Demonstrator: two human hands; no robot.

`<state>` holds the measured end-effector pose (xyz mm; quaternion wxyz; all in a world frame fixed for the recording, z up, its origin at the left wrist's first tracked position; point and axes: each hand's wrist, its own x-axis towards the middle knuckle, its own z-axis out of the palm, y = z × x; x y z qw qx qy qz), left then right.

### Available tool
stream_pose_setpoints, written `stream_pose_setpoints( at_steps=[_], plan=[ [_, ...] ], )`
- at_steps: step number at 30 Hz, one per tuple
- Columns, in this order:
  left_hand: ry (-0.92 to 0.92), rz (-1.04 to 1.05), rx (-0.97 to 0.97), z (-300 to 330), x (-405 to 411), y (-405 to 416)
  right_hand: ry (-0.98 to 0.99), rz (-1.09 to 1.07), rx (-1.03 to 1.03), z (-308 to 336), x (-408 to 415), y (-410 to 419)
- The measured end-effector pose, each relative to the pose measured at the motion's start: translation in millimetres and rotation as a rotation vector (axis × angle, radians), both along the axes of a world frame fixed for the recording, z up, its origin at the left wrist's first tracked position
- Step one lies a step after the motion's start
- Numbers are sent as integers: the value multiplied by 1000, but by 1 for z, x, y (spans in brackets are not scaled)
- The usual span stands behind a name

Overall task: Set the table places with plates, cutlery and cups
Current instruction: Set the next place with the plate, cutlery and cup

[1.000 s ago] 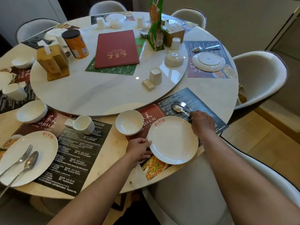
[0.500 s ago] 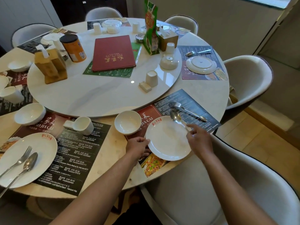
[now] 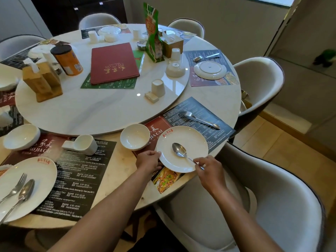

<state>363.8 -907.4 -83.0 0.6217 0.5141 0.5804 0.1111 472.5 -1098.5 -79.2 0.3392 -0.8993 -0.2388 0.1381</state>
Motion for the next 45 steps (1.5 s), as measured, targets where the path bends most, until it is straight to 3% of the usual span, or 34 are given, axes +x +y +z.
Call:
stream_pose_setpoints(
  at_steps=[12,18,28,34,37,42,45],
  plan=[
    [-18,5,-28,-1,0,1,-111,-11,-121,6,5,0],
    [-23,1,24,-6,-2,0,-246,-56,-133,27,69,35],
    [-48,-11,61,-8,-6,-1,-313,176,-413,11,147,110],
    [-66,-25,60,-3,-7,-1,-484,76,-472,4,143,96],
    [-71,-44,57,-2,-7,-1,-389,22,-342,0,139,78],
    [-77,-57,61,1,-8,-1,-150,-57,55,17,103,39],
    [-72,-56,59,2,-9,-1,-53,-30,70,21,74,20]
  ],
)
